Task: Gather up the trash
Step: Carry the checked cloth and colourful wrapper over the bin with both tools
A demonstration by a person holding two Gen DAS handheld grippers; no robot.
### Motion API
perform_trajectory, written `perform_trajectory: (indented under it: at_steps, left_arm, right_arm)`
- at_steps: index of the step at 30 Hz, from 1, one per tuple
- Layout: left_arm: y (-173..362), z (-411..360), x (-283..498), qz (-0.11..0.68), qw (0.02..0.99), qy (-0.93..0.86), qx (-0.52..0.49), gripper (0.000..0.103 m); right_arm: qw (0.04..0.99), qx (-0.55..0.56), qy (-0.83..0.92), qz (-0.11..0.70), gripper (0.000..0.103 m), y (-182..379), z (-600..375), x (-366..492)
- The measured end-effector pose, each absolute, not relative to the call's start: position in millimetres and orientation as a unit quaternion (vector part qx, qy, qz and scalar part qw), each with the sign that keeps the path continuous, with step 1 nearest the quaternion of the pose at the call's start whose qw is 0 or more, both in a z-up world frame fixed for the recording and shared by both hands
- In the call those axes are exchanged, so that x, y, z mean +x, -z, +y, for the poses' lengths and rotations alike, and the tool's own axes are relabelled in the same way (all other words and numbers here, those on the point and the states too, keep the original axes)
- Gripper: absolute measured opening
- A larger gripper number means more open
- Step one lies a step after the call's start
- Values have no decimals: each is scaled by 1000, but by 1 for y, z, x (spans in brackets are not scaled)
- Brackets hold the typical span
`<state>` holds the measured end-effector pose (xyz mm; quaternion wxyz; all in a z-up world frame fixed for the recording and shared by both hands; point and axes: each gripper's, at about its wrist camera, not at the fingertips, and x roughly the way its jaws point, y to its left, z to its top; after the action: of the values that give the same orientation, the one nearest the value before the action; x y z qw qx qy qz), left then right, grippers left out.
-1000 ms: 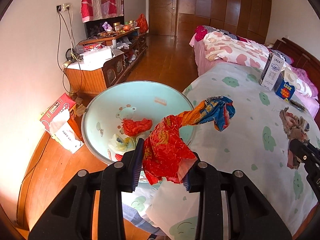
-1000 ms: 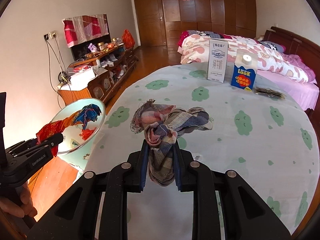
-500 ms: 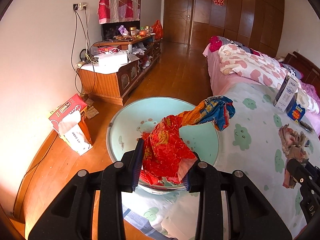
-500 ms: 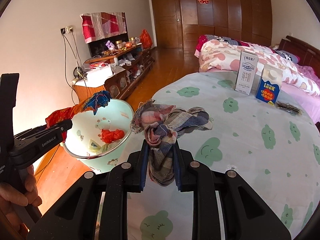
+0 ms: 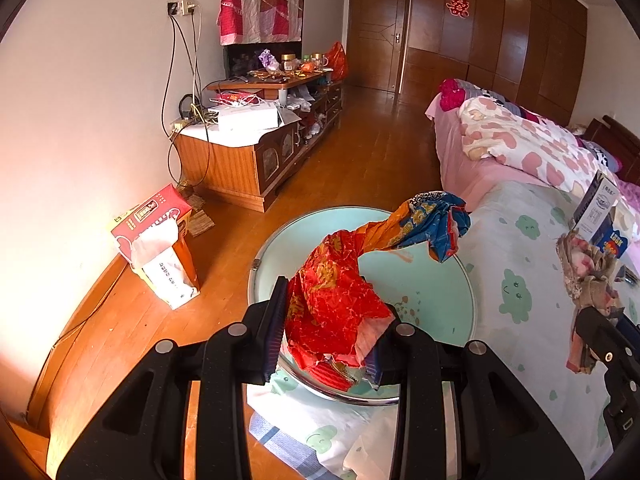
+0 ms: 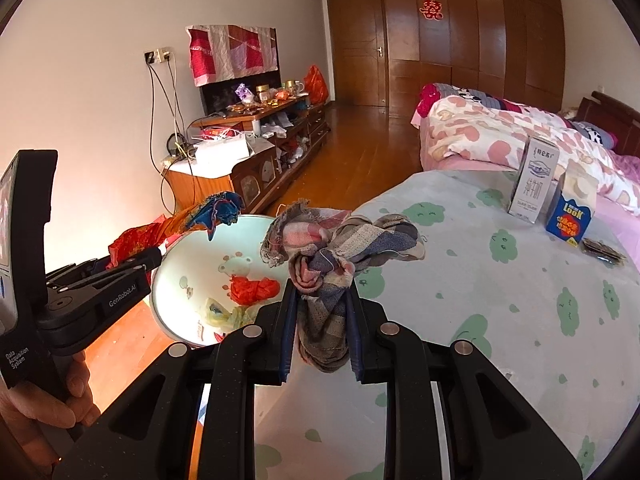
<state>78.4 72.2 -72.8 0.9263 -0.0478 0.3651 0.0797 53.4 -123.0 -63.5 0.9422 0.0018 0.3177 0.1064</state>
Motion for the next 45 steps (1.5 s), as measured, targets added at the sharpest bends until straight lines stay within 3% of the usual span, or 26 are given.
perform_trajectory:
  at_steps: [45]
  left_arm:
    - [115,78,125,409,906,-104,-46,33]
  right_arm:
    - [930,0,-116,348,23,90,-84,114]
